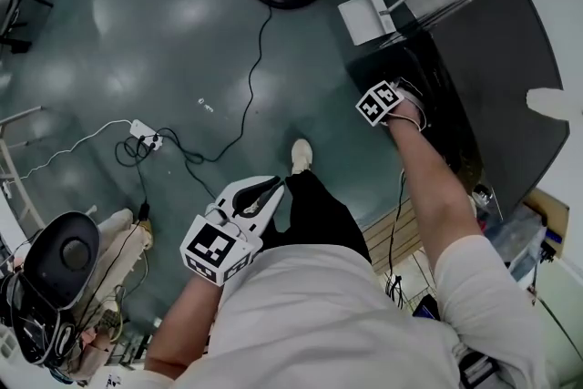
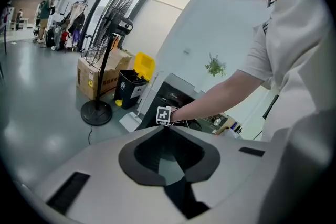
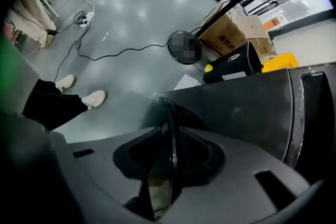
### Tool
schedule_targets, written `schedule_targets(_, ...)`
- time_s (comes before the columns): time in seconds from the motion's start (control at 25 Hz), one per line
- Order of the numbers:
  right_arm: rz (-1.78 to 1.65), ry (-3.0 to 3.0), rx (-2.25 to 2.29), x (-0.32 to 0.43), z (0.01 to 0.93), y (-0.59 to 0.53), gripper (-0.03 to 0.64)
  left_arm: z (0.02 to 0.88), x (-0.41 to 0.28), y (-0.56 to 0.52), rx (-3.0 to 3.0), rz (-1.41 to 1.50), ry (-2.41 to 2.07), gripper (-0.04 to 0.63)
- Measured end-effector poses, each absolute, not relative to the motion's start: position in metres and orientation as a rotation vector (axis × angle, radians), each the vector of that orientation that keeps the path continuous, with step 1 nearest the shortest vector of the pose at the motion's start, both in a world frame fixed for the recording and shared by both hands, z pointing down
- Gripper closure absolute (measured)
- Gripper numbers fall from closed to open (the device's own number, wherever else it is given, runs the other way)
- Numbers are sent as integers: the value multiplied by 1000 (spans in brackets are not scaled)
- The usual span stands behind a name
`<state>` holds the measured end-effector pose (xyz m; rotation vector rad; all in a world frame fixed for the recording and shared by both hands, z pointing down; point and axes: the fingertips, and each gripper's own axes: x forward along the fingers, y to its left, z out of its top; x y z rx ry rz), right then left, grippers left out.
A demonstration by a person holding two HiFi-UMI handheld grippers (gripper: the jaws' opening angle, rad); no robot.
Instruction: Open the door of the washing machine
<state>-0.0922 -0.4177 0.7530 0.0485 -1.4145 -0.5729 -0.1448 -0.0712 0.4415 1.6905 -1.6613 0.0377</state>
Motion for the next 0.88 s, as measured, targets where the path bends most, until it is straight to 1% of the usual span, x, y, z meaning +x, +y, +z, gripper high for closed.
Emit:
schedule_targets(0.4, -497, -1420, 24, -92, 753, -416, 526, 443, -141, -72, 1706, 39, -1651, 571)
schedule_targets(0.88, -544, -1424, -96, -83, 756, -346, 534, 441, -133, -45, 1723, 23, -1645, 571)
